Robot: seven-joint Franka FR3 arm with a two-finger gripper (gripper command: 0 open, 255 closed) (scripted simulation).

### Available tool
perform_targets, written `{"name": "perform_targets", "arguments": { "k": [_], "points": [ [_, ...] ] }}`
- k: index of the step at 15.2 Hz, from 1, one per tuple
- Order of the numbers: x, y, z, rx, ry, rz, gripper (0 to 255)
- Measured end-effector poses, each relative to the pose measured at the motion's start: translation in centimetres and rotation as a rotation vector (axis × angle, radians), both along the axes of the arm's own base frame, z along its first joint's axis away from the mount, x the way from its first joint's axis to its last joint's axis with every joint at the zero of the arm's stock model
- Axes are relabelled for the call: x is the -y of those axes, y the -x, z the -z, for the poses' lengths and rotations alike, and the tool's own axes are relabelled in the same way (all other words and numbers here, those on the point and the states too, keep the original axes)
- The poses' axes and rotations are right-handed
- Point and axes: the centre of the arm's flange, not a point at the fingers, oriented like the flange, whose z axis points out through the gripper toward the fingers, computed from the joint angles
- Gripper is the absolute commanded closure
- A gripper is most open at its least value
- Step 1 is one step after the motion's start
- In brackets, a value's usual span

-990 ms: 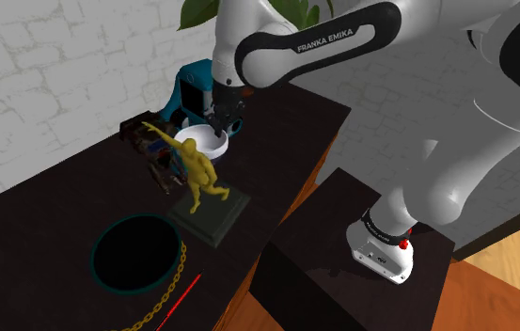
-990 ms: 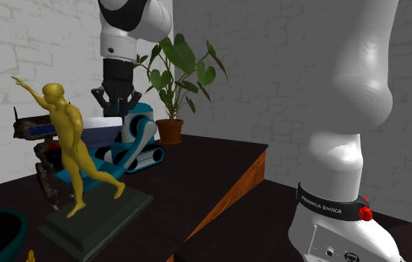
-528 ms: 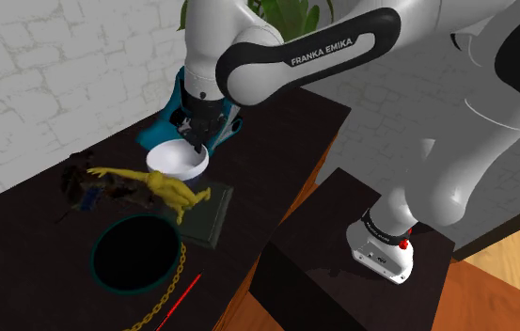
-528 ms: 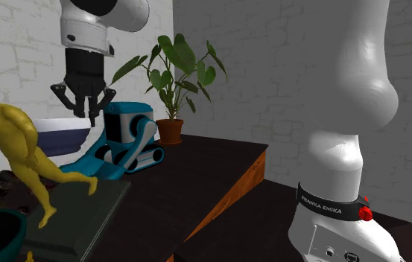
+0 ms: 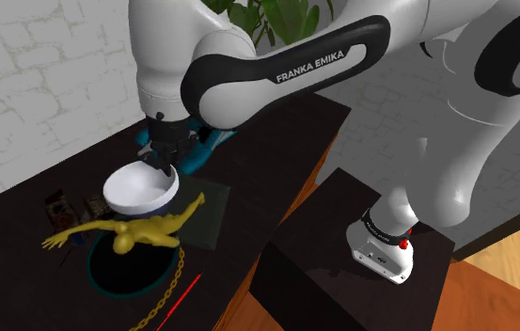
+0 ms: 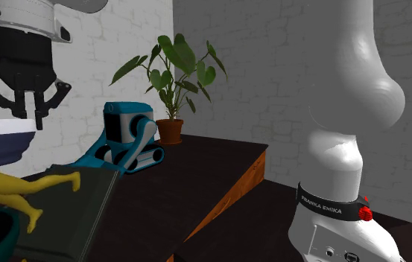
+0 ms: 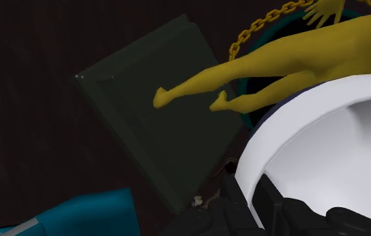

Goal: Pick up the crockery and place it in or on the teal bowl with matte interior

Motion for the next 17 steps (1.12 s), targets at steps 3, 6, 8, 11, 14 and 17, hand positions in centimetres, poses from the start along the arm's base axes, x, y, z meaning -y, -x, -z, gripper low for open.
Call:
{"name": "perform_targets", "arguments": {
  "k": [3, 6, 8, 11, 14, 17],
  "points": [
    [-3.6, 0.9, -0.3, 0.0, 0.0, 0.0, 255],
    [-6.7, 2.0, -0.1, 0.0, 0.0, 0.0, 255],
    [-7.1, 2.1, 0.6, 0.0, 0.0, 0.001, 255],
    [-7.1, 2.0, 2.1, 0.001, -0.001, 0.002, 255],
    [-7.2, 2.1, 3.8, 0.0, 0.0, 0.002, 255],
    [-7.2, 2.1, 5.4, 0.0, 0.0, 0.002, 255]
  ]
}}
